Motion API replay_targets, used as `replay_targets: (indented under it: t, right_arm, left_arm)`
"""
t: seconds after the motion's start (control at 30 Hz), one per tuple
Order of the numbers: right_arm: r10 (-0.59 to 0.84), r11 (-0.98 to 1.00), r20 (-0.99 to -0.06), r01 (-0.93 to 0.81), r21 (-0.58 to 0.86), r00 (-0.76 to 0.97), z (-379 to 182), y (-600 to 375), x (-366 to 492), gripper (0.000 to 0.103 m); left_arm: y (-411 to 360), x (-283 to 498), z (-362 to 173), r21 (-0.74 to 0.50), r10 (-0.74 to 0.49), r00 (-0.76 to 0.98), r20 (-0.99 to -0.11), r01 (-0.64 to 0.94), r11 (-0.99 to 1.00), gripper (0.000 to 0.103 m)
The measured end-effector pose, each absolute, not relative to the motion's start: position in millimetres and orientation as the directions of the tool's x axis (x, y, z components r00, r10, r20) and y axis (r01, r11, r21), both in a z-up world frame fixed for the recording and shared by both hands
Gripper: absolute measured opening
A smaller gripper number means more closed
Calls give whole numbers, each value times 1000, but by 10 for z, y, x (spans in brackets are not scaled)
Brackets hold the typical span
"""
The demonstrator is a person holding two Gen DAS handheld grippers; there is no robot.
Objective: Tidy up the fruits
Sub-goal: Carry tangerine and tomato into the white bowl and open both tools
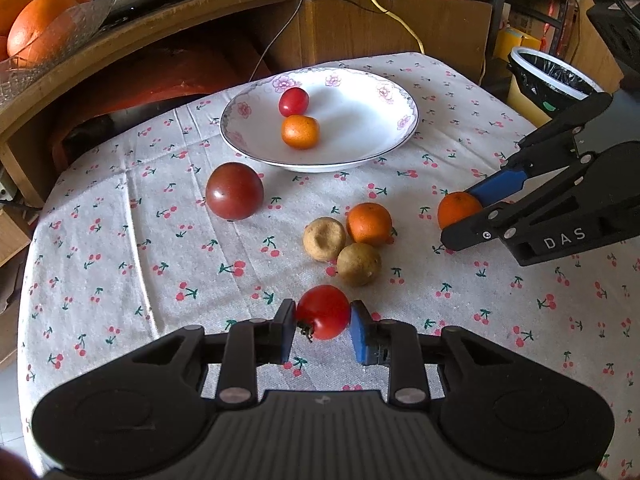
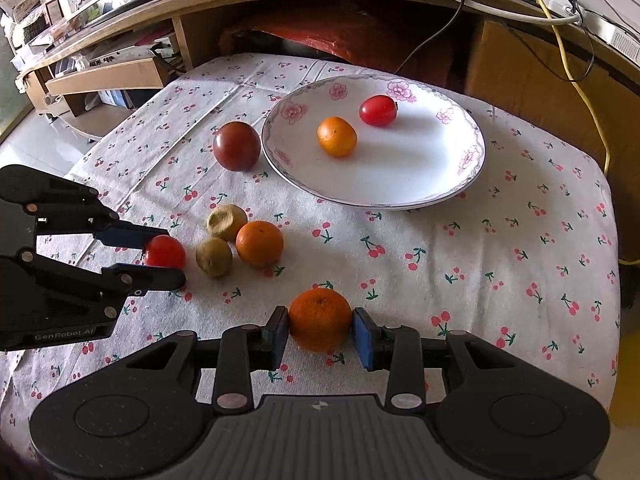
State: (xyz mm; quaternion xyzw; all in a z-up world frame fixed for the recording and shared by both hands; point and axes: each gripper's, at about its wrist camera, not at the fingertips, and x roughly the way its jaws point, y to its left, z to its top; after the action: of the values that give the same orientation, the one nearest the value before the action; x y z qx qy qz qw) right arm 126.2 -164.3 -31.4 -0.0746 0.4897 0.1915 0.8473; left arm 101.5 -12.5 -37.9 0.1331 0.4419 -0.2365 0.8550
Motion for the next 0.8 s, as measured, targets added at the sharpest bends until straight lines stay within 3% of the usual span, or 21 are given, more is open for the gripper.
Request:
replay_targets:
  t: [0.8]
  right_arm:
    - [251, 913, -850, -406, 48, 464, -188, -1557, 1253, 29]
  left_arm:
    - [-182, 1038, -261, 33, -280, 520, -807, 513, 858, 36]
